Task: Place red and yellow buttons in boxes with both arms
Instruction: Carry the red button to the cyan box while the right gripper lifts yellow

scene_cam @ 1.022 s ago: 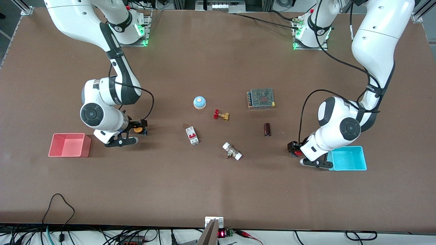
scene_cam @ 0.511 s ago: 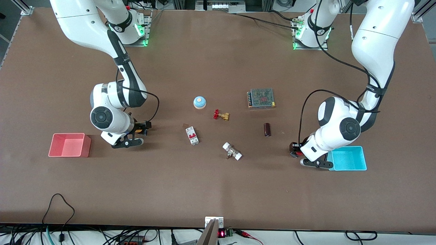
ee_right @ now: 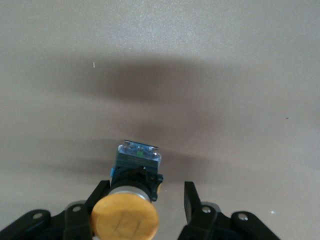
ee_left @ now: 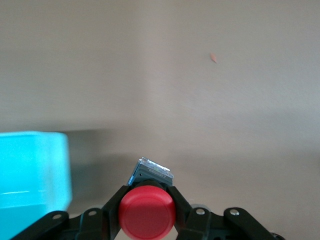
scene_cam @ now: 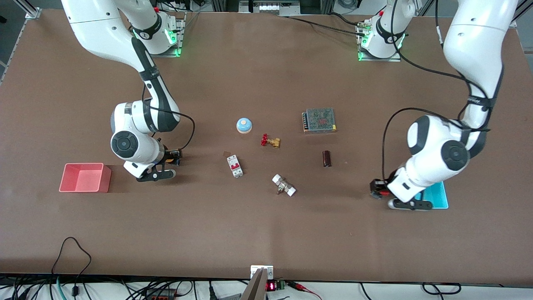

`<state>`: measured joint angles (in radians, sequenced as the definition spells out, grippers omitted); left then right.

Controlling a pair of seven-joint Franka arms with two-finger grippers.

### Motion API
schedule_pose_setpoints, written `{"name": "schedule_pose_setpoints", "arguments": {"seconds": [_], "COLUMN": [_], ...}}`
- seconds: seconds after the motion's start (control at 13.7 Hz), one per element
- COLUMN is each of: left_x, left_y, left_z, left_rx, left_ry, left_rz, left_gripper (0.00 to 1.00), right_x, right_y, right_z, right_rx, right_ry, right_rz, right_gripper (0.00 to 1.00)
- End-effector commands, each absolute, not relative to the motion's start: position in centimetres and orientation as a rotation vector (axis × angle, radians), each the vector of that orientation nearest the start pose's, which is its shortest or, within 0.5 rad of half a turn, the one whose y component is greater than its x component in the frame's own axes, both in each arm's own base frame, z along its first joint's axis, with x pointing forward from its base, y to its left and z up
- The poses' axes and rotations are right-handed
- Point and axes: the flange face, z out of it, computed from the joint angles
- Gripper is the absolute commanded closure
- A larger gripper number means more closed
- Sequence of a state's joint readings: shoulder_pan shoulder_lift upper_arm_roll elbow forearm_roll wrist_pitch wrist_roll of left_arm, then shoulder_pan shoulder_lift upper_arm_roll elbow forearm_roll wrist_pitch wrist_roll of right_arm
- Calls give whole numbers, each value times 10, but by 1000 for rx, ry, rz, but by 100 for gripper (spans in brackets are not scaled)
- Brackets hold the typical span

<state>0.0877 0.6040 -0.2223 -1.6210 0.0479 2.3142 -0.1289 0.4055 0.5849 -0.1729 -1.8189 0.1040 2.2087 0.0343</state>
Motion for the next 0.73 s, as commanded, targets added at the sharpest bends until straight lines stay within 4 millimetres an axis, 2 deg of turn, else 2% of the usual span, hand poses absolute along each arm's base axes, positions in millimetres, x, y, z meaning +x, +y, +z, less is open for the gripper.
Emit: {"name": "schedule_pose_setpoints", "arguments": {"seconds": [0.0, 0.22, 0.44, 0.51, 0.58, 0.66], "left_x": [697, 702, 697, 695, 695, 694], "left_y": [-31, 11, 56, 64, 66, 66], "left_z": [312, 323, 313, 302, 292, 282], "left_rx": [-3177, -3148, -3143, -3146, -3148, -3151], "left_ry": [-90, -161, -103, -98, -100, -103], "left_rz": [-181, -192, -162, -138, -116, -97], "left_gripper": [73, 73, 73, 73, 73, 73], "right_x": [612, 613, 614, 620, 630, 640], "right_y": [156, 152, 158, 158, 153, 148], "right_z": [206, 207, 213, 221, 238, 263], "right_rx": [-3155, -3155, -3153, -3153, -3148, -3145], "right_ry": [-209, -208, -212, -214, -209, -194], "right_rz": [295, 293, 274, 242, 193, 128], "right_gripper": [40, 59, 73, 74, 75, 75]}}
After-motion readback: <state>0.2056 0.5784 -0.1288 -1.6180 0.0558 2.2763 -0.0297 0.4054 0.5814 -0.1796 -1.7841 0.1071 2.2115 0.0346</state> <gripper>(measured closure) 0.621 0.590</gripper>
